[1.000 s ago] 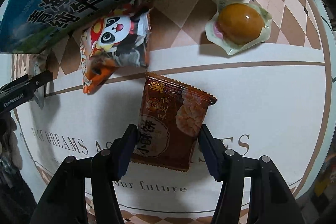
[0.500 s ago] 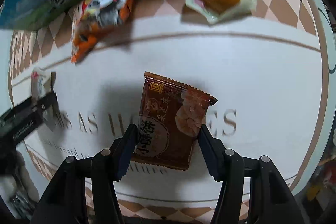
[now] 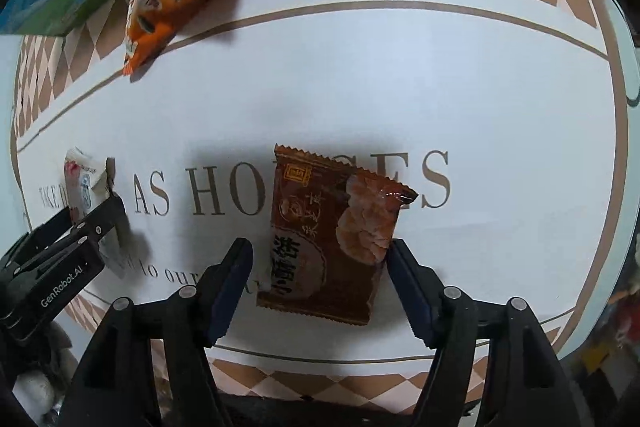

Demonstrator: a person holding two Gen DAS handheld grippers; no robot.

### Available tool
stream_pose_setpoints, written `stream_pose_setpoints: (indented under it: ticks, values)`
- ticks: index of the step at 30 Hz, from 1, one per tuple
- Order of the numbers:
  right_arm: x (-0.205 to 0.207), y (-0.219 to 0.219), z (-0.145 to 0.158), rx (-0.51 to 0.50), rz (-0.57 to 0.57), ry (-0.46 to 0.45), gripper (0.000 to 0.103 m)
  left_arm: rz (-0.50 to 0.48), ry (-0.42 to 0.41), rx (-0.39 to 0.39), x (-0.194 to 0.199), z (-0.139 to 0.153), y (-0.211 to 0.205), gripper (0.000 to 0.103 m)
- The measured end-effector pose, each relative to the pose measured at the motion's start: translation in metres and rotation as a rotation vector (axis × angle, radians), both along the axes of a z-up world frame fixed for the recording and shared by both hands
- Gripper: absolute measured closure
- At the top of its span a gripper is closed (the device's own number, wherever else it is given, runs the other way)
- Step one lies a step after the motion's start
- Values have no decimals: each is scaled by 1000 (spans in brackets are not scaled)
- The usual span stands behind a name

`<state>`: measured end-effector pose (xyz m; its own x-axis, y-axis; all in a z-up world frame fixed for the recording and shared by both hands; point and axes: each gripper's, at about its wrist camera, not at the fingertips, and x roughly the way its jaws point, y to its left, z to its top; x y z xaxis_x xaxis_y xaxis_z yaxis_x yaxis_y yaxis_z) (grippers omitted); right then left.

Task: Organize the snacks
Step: 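Carry the red packet and cookie into the box and release both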

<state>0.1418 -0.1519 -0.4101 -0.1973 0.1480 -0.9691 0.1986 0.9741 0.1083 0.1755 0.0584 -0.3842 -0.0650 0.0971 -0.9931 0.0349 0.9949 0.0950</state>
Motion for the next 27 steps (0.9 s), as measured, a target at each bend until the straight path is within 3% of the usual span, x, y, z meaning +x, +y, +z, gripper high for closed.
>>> stream_pose_setpoints:
  ticks: [4, 6, 12, 17, 22, 27]
  values:
    - [0, 1, 4, -35, -6, -30, 34, 8, -14, -4, 3, 1, 15, 33]
    - [-8, 8, 10, -68, 2, -42, 42, 4, -20, 3, 2, 4, 12, 34]
    - [-32, 12, 7, -36, 6, -65, 43, -12, -36, -16, -15, 26, -24, 40]
    - [-37, 5, 23, 3, 3, -102, 43, -36, -64, -61, -15, 52, -37, 41]
    - [-31, 0, 55, 64, -8, -160, 43, -51, -129, -134, -5, 102, -49, 42]
    - [-9, -13, 123, 106, -7, -262, 43, -43, -218, -222, 32, 172, -56, 42]
